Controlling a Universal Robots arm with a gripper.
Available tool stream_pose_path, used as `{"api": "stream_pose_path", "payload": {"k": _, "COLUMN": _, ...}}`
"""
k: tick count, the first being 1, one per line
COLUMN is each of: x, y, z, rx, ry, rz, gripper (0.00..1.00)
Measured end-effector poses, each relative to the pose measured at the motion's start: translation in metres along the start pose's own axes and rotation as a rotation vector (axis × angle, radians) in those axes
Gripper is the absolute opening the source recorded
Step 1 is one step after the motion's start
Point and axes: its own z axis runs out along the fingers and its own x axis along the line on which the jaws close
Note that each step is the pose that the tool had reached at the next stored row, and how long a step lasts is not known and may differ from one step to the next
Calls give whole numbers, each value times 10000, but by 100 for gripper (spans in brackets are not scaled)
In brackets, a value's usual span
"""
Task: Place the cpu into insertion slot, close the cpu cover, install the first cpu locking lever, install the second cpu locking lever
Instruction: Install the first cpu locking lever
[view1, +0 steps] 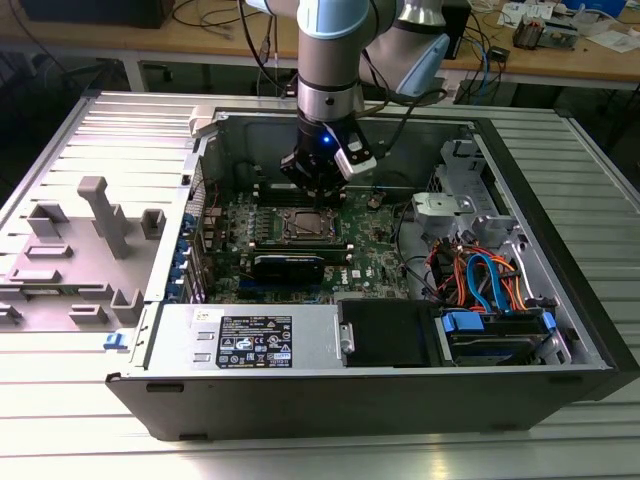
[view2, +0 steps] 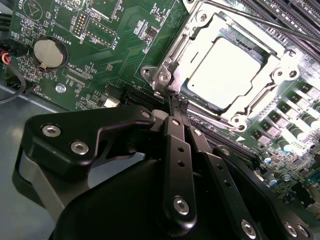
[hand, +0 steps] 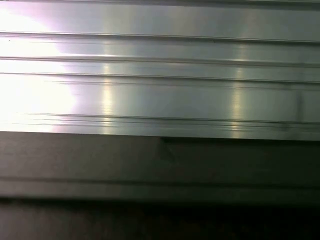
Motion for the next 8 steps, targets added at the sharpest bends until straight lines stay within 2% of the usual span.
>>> {"api": "stream_pose_path", "payload": {"k": 8, "x": -1, "y": 1, "z": -22, "rx": -5, "ry": -3, "rz": 0, "gripper": 11}}
